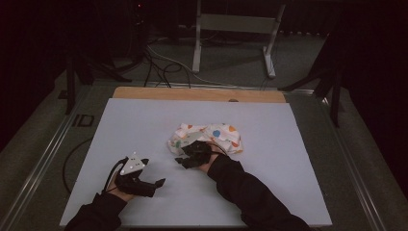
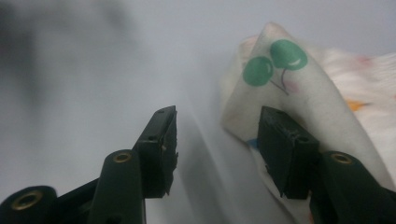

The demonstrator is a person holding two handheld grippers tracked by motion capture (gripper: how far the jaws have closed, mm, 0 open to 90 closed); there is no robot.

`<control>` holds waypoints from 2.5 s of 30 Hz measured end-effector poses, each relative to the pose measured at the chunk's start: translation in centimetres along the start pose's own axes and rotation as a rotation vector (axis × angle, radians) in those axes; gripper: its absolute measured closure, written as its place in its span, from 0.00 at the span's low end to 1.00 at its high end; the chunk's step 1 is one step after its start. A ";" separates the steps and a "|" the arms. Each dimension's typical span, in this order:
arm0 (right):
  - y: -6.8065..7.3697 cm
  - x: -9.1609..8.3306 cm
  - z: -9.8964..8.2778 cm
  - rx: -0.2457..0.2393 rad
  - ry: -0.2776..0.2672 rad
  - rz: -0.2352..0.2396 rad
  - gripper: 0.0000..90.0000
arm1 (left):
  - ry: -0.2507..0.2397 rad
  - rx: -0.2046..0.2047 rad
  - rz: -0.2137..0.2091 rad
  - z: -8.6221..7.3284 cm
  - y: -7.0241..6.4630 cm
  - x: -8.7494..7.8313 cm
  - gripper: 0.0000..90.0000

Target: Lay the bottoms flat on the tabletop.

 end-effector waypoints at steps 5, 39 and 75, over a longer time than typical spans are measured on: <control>-1.4 0.7 0.5 -0.002 0.023 -0.059 0.52 | 0.005 0.010 -0.005 -0.2 0.0 0.2 0.06; 1.2 -8.9 1.0 -0.092 -0.085 0.028 0.69 | -0.072 0.014 0.013 1.2 0.4 -1.8 0.06; -0.6 -18.6 -11.7 0.243 -0.185 -0.149 0.20 | 0.024 0.171 -0.234 2.1 -8.1 2.8 0.25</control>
Point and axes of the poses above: each handheld gripper's, and its own axes: x roughly forward along the jaws, z roughly out of its top, y roughly to its left, the point moved 4 cm from there along x, roughly forward along the jaws, and after that the axes turned 6 degrees about -x, right-handed, at the moved point
